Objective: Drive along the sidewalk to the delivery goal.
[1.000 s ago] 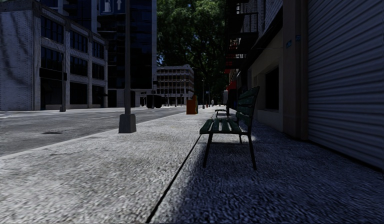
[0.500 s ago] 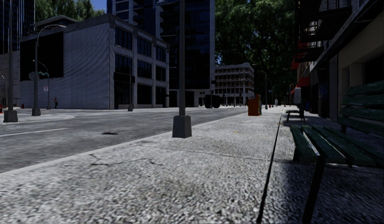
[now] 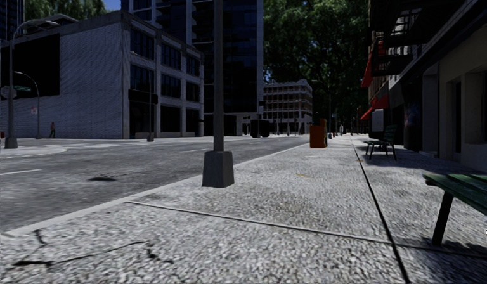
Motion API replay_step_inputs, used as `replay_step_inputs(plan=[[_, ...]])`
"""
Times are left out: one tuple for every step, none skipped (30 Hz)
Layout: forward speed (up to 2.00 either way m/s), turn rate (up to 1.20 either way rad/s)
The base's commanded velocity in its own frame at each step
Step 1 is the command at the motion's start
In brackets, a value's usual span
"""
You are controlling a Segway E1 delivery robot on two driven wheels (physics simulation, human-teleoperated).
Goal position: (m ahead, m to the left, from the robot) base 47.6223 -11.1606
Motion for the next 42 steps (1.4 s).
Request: replay_step_inputs(plan=[[2.0, -0.61], [2.0, -0.61], [2.0, -0.61], [2.0, -0.61], [2.0, -0.61], [2.0, -0.61], [2.0, -0.61], [2.0, -0.61], [2.0, -0.61], [2.0, -0.61], [2.0, -0.61], [2.0, -0.61], [2.0, -0.61], [2.0, -0.61], [2.0, -0.61], [2.0, -0.61], [2.0, -0.61], [2.0, -0.61], [2.0, -0.61], [2.0, -0.61], [2.0, -0.61], [2.0, -0.11], [2.0, 0.0], [2.0, 0.0], [2.0, 0.0], [2.0, 0.0], [2.0, 0.0], [2.0, 0.0], [2.0, 0.0], [2.0, 0.0], [2.0, 0.0], [2.0, 0.0], [2.0, 0.0], [2.0, 0.0], [2.0, 0.0], [2.0, 0.0], [2.0, 0.0], [2.0, 0.0], [2.0, 0.0], [2.0, 0.0], [2.0, 0.0], [2.0, 0.0]])
